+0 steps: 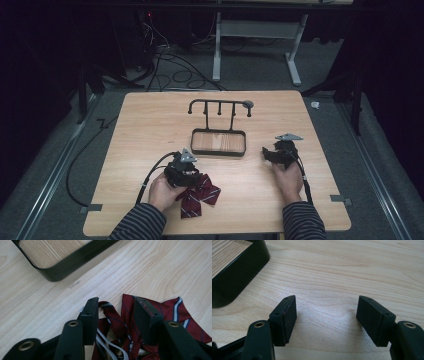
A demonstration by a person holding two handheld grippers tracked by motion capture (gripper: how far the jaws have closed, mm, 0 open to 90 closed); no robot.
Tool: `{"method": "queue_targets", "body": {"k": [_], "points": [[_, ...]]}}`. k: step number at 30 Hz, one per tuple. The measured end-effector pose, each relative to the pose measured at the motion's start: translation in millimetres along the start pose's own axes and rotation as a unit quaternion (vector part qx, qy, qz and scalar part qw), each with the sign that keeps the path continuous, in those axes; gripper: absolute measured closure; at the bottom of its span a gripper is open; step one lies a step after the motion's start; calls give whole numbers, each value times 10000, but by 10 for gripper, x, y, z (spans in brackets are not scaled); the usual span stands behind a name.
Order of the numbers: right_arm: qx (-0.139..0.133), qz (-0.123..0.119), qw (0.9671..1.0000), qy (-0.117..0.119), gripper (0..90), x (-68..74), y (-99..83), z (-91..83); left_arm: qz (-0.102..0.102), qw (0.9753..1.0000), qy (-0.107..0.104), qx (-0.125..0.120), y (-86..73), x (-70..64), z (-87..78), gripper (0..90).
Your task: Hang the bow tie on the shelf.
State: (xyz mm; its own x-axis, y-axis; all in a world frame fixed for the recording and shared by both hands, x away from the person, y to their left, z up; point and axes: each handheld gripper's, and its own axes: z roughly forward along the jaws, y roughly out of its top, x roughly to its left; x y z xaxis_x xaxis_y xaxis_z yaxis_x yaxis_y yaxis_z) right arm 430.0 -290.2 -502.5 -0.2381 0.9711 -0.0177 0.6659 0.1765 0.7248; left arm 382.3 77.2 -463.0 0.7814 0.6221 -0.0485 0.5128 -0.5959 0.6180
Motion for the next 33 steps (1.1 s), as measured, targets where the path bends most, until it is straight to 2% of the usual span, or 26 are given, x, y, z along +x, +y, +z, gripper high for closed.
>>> {"method": "queue_targets", "body": {"k": [3,6,7,11,13,18,21,24,25,30,33], "points": [[1,0,10000,0,340,0,0,0,-12,9999,-23,169,-8,-2,81,634],[0,-1,10000,4,340,0,0,0,0,9997,-14,238,-13,-3,109,685],[1,0,10000,3,340,0,0,0,18,9997,-25,254,-13,-2,113,739],[0,-2,10000,3,340,0,0,0,88,9996,-24,279,-9,-3,99,848],[1,2,10000,5,340,0,0,0,89,9996,-30,251,-9,-3,85,874],[0,1,10000,2,340,0,0,0,51,9998,-69,177,0,13,48,882],[1,0,10000,3,340,0,-1,0,-101,9998,-173,-18,26,41,-19,881],[0,0,10000,4,340,0,0,0,-141,9996,-219,-99,45,55,-63,879],[0,-2,10000,3,340,0,0,0,-186,9993,-245,-195,63,61,-97,878],[0,-1,10000,3,340,0,0,0,-239,9986,-314,-350,97,78,-166,879],[1,2,10000,2,340,0,0,0,-156,9984,-304,-449,152,75,-257,883]]}}
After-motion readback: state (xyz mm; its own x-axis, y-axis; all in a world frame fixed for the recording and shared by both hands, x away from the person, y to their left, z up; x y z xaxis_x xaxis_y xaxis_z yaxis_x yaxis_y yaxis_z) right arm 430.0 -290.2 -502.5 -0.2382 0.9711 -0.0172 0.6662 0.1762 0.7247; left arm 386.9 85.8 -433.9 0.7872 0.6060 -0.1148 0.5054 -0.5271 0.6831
